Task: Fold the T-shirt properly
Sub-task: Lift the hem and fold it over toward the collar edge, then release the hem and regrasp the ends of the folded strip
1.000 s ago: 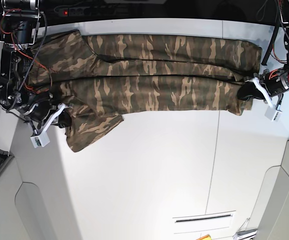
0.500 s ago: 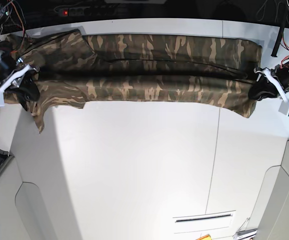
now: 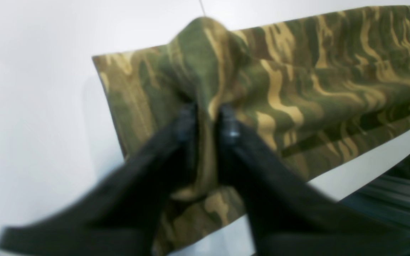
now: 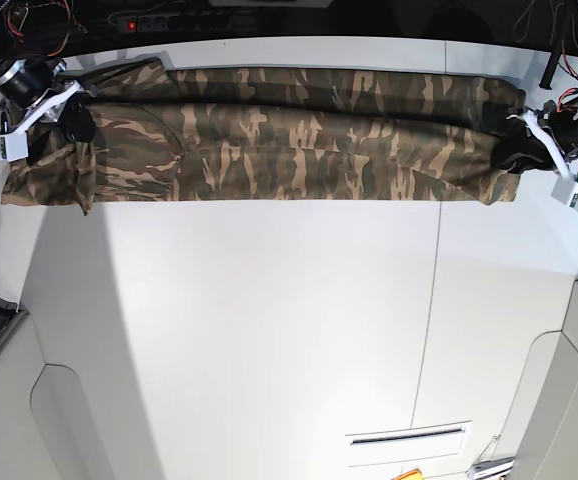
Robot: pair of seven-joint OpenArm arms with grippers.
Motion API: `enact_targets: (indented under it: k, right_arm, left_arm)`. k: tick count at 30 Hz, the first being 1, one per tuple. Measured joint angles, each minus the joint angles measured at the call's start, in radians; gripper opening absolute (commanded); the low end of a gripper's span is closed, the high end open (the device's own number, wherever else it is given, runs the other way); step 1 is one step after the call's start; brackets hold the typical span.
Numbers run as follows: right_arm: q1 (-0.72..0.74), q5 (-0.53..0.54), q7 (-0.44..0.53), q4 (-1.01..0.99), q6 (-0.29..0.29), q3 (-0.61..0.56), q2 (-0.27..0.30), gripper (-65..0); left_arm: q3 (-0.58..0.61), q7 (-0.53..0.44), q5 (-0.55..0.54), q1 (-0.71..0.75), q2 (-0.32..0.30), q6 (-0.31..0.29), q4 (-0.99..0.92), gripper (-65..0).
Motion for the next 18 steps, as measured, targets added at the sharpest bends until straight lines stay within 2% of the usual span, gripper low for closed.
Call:
enact_targets:
  k: [1, 2, 6, 10, 11, 12, 14, 16, 18]
  right_arm:
    - [0.000, 0.001, 0.002, 0.000, -0.005, 0.001, 0.000, -39.2]
    - [0.000, 0.001, 0.001, 0.000, -0.005, 0.002, 0.000, -37.8]
    - [0.008, 0.054, -0.034, 0.008, -0.005, 0.041, 0.008, -37.9]
    - [0.008, 0.140, -0.053, 0.064, 0.004, 0.130, 0.008, -39.0]
    - [0.008, 0.144, -0.052, 0.070, 0.004, 0.144, 0.008, -42.3]
    - [0.011, 0.145, -0.051, 0.072, 0.004, 0.152, 0.008, -48.6]
    - [0.022, 0.132, -0.053, 0.072, 0.004, 0.152, 0.008, -65.0]
    - [0.032, 0.127, -0.043, 0.070, 0.004, 0.138, 0.008, -65.0]
    - [0.043, 0.069, 0.001, 0.058, 0.009, 0.114, 0.008, -65.0]
  left_arm:
    - [0.000, 0.001, 0.005, 0.000, 0.000, 0.000, 0.000, -40.2]
    - [0.000, 0.000, 0.005, 0.000, 0.000, 0.000, 0.000, -39.3]
    - [-0.016, 0.001, 0.003, 0.000, 0.001, 0.000, 0.000, -39.3]
    - [-0.101, -0.002, 0.002, 0.000, 0.000, 0.001, 0.000, -39.3]
    - [-0.118, -0.001, 0.003, 0.000, 0.000, 0.001, 0.000, -39.3]
    - [-0.130, -0.002, 0.003, 0.000, 0.000, 0.001, 0.000, -39.3]
    - [-0.137, -0.004, 0.003, 0.000, 0.000, 0.001, -0.001, -35.2]
    - [-0.137, -0.005, 0.002, -0.001, 0.005, 0.001, -0.005, -28.1]
    - [-0.137, -0.023, 0.021, 0.000, 0.025, 0.001, -0.014, -24.4]
